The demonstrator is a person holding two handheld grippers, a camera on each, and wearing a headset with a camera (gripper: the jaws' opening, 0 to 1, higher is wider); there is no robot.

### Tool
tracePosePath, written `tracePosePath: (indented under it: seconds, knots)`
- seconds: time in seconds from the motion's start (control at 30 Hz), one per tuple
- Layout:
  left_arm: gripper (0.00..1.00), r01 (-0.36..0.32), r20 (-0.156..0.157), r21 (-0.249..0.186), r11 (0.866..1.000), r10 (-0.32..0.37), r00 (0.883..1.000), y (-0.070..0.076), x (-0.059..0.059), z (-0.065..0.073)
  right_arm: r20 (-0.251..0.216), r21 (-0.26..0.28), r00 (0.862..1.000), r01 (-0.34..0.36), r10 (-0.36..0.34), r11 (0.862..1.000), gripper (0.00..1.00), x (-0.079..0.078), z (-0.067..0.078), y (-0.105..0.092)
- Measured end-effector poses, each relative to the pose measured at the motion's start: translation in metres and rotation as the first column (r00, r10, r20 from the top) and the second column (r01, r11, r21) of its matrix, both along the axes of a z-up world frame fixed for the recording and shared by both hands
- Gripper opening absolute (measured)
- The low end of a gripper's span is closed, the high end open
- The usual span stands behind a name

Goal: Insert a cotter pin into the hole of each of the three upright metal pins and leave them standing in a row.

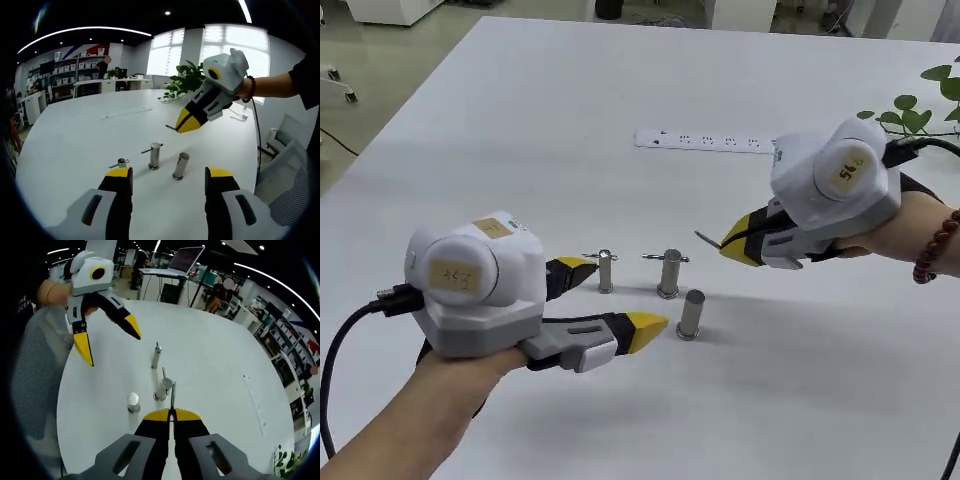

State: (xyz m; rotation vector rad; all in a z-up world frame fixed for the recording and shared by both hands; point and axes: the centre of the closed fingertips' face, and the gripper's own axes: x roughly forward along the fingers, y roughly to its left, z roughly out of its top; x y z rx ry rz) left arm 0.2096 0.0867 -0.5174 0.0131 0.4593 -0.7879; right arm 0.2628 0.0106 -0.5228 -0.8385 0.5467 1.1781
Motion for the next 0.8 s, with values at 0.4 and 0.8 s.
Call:
tracePosePath:
  seconds: [0.4, 0.8]
  knots:
    - [0.38, 0.01, -0.102, -0.074, 0.997, -0.017, 0.995, -0.013, -0.004, 0.005, 0.041, -0.009, 0.994, -0.101, 0.101, 0.995, 0.0, -0.02, 0.002, 0.01]
    - [0.29, -0.024, -0.229, -0.203, 0.979, -0.023, 0.973, -0.026, -0.009, 0.011, 0.063, 0.003, 0.985, -0.164, 0.164, 0.986, 0.0, -0.039, 0.008, 0.016]
